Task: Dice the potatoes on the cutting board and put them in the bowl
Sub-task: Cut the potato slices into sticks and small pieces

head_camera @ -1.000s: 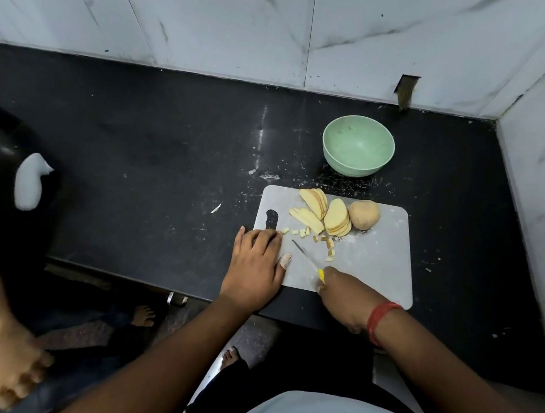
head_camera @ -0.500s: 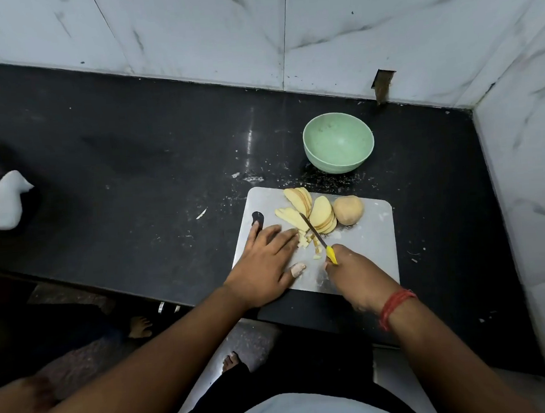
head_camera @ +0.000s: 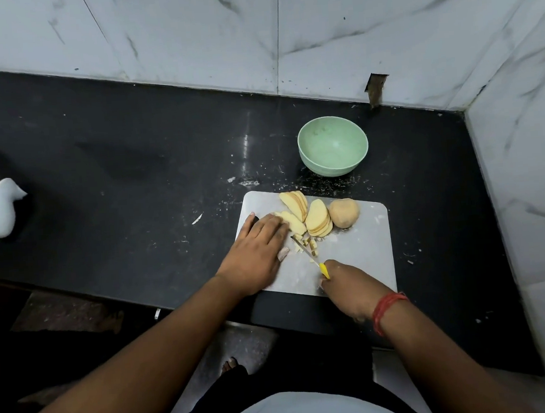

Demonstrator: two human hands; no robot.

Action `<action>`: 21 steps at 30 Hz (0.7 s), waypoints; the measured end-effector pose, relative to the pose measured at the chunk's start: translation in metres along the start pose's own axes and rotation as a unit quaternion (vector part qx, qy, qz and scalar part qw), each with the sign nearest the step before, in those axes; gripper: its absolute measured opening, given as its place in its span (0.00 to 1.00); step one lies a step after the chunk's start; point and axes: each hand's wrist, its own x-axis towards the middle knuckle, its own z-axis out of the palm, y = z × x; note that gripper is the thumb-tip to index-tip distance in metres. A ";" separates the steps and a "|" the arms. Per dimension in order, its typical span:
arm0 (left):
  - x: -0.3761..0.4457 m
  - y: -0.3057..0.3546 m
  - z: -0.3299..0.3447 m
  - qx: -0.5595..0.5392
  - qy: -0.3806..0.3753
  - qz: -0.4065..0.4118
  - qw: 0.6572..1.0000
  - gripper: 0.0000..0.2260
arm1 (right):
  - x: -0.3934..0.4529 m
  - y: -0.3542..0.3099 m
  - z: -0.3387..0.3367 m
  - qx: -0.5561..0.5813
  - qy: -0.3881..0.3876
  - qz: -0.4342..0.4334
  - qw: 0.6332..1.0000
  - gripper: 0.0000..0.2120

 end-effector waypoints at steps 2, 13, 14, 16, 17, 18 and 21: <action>0.002 -0.001 0.000 0.000 0.000 -0.001 1.000 0.25 | 0.002 -0.001 0.002 -0.004 0.002 0.008 1.000 0.05; 0.015 -0.007 -0.007 0.003 -0.008 0.001 1.000 0.21 | 0.006 -0.006 0.009 -0.013 0.021 0.024 0.999 0.02; 0.015 -0.008 -0.008 0.004 -0.008 0.001 1.000 0.21 | 0.007 -0.007 0.009 -0.011 0.022 0.027 0.999 0.03; 0.015 -0.008 -0.009 0.005 -0.003 -0.001 1.000 0.21 | 0.008 -0.006 0.009 -0.007 0.026 0.035 0.999 0.03; 0.015 -0.008 -0.009 0.004 0.000 -0.003 1.000 0.21 | 0.008 -0.005 0.010 -0.008 0.027 0.037 0.999 0.03; 0.016 -0.008 -0.010 0.003 0.000 -0.006 1.000 0.20 | 0.008 -0.005 0.010 -0.009 0.027 0.039 0.999 0.02; 0.016 -0.007 -0.010 0.005 -0.002 -0.018 1.000 0.19 | 0.009 -0.003 0.010 -0.012 0.033 0.042 0.999 0.02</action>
